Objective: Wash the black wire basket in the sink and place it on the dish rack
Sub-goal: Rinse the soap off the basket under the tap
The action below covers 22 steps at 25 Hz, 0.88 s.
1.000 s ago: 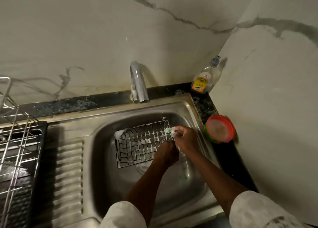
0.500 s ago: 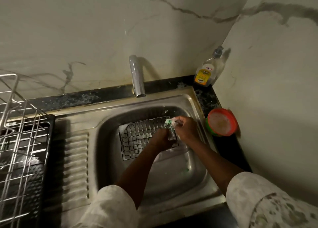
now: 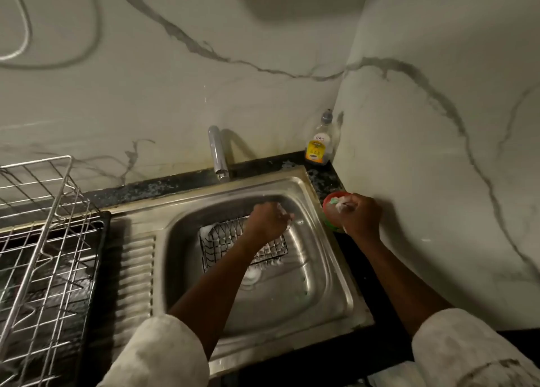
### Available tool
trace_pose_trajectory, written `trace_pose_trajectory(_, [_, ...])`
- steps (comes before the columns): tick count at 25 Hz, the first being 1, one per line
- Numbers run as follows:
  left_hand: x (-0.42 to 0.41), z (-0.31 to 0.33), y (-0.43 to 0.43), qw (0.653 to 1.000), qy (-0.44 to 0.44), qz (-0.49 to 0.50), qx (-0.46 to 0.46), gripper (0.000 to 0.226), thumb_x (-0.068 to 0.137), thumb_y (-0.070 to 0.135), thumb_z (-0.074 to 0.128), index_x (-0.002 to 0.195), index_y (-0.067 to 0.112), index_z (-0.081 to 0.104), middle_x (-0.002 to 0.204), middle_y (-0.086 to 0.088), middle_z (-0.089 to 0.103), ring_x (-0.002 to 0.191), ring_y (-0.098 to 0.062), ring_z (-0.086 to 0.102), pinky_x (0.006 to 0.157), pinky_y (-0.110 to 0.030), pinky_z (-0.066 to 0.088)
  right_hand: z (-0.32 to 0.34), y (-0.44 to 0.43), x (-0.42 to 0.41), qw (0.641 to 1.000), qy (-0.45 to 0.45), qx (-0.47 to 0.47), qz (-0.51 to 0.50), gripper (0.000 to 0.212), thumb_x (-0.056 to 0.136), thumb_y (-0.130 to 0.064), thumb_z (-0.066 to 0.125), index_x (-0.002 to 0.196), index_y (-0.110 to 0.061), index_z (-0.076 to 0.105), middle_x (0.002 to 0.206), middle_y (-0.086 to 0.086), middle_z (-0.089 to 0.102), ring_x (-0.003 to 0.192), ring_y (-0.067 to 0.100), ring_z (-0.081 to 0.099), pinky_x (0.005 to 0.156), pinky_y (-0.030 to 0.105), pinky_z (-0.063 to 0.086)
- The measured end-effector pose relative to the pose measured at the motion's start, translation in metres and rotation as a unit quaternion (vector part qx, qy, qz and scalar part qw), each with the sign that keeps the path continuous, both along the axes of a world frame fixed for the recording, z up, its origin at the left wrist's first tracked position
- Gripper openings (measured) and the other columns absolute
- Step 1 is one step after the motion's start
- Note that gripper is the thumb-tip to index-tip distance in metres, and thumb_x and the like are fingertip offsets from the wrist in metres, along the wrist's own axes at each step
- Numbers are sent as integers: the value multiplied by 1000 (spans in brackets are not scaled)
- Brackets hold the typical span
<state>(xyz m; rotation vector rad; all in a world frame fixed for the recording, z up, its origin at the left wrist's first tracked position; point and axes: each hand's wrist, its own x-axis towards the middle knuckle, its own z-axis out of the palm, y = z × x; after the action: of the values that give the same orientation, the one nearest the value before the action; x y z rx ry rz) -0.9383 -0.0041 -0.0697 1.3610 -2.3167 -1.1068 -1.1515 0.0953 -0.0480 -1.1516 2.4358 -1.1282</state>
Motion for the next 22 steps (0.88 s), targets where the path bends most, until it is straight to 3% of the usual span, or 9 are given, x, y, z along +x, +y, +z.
trace_pose_trajectory(4, [-13,18,0,1000,6,9,-10,15,98,33,67,99,21,76,93,3,77,80,-9,72,80,-33,61,-2,-6,-17,997,6,76,-18,18,82,-18,77,97,-7,79,96,12,77,90,29,72,78,25,49])
trace_pose_trajectory(8, [10,12,-17,996,-3,83,-7,31,103,43,58,87,22,74,74,4,73,61,-7,68,62,-25,53,2,-25,7,999,40,19,14,15,83,-17,70,93,-12,79,92,6,78,87,26,72,81,31,56])
trace_pose_trajectory(11, [41,8,-31,986,10,165,-23,35,106,46,51,87,22,68,74,5,66,65,-1,63,57,-16,43,-1,-53,47,996,0,-5,90,7,82,-6,71,85,-10,76,81,6,75,77,21,69,71,29,54])
trace_pose_trajectory(15, [69,-1,-59,966,19,254,-34,44,104,52,50,77,21,65,70,3,65,63,-9,63,61,-29,56,-13,-99,99,989,-30,5,148,8,78,-12,76,85,-13,77,83,2,76,79,17,72,74,34,60])
trace_pose_trajectory(18, [76,-4,-80,953,11,298,-54,56,102,58,51,66,17,62,62,-2,64,50,-12,59,51,-27,50,-16,-122,125,985,-38,24,167,9,78,-14,78,87,-14,78,85,1,77,79,15,73,77,33,61])
trace_pose_trajectory(22, [78,6,-96,953,-8,297,-62,36,96,38,70,103,3,72,93,-14,74,74,-22,72,66,-37,64,-19,-134,142,982,-37,48,180,12,81,-15,79,93,-14,78,87,0,77,79,11,71,75,33,61])
